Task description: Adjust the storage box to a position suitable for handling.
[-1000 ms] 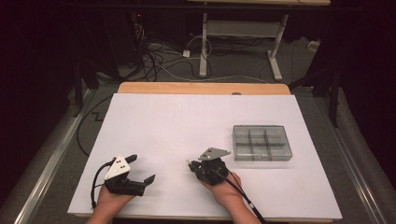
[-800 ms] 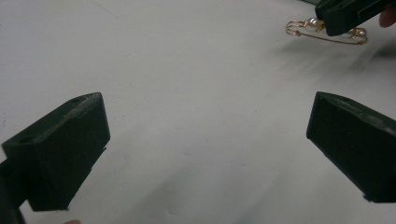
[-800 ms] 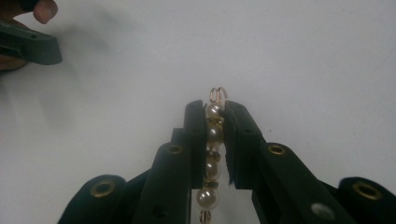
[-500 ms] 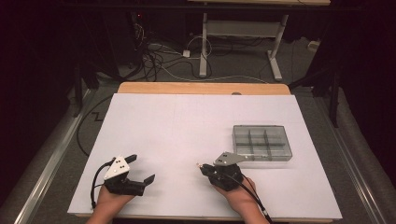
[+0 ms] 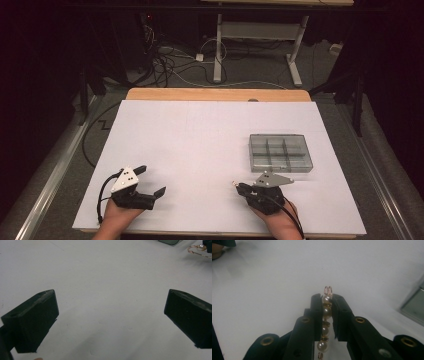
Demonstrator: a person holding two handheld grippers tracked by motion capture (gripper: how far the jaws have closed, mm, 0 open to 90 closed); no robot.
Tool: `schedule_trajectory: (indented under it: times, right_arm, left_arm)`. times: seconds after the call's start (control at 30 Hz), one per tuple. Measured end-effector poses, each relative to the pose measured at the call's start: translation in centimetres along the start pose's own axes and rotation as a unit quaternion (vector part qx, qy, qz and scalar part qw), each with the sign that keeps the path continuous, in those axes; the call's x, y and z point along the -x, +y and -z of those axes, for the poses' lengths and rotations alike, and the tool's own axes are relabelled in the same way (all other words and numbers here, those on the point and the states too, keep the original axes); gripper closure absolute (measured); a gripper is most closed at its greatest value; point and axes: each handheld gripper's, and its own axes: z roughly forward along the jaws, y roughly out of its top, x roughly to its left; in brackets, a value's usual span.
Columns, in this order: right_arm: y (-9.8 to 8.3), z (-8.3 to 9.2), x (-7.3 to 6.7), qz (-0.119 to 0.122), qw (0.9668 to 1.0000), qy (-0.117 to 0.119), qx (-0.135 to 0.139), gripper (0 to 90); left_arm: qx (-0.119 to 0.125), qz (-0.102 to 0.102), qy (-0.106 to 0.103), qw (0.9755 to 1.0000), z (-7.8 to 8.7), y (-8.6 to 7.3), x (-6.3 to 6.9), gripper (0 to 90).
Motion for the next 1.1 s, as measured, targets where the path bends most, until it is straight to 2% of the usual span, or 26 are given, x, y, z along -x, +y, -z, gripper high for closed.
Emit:
schedule_trajectory:
  times: [0.2, 0.4, 0.5, 0.67, 0.87, 1.1]
  right_arm:
    - [-1.4, 2.0, 0.9, -0.017, 0.9997, -0.015, 0.001, 80.5]
    - [-2.4, 3.6, 1.5, -0.02, 0.9992, -0.033, 0.002, 80.4]
    - [-3.4, 5.2, 2.2, -0.034, 0.9983, -0.047, 0.005, 80.4]
    - [-4.6, 6.7, 2.8, -0.046, 0.997, -0.062, 0.007, 80.4]
    - [-5.4, 7.5, 3.1, -0.056, 0.996, -0.069, 0.004, 80.4]
    - [-5.7, 7.3, 3.0, -0.062, 0.9962, -0.06, -0.004, 80.4]
  left_arm:
    - [0.0, 0.0, -0.001, 1.0, 0.0, 0.0, 0.0, 0.0]
    - [0.001, 0.0, -0.001, 1.0, 0.0, 0.0, 0.0, 0.0]
    - [0.0, 0.0, -0.002, 1.0, 0.0, 0.0, 0.0, 0.0]
    - [-0.001, -0.001, -0.001, 1.0, 0.0, 0.0, 0.0, 0.0]
    - [0.0, 0.0, -0.001, 1.0, 0.0, 0.0, 0.0, 0.0]
    - [0.0, 0.0, -0.002, 1.0, 0.0, 0.0, 0.0, 0.0]
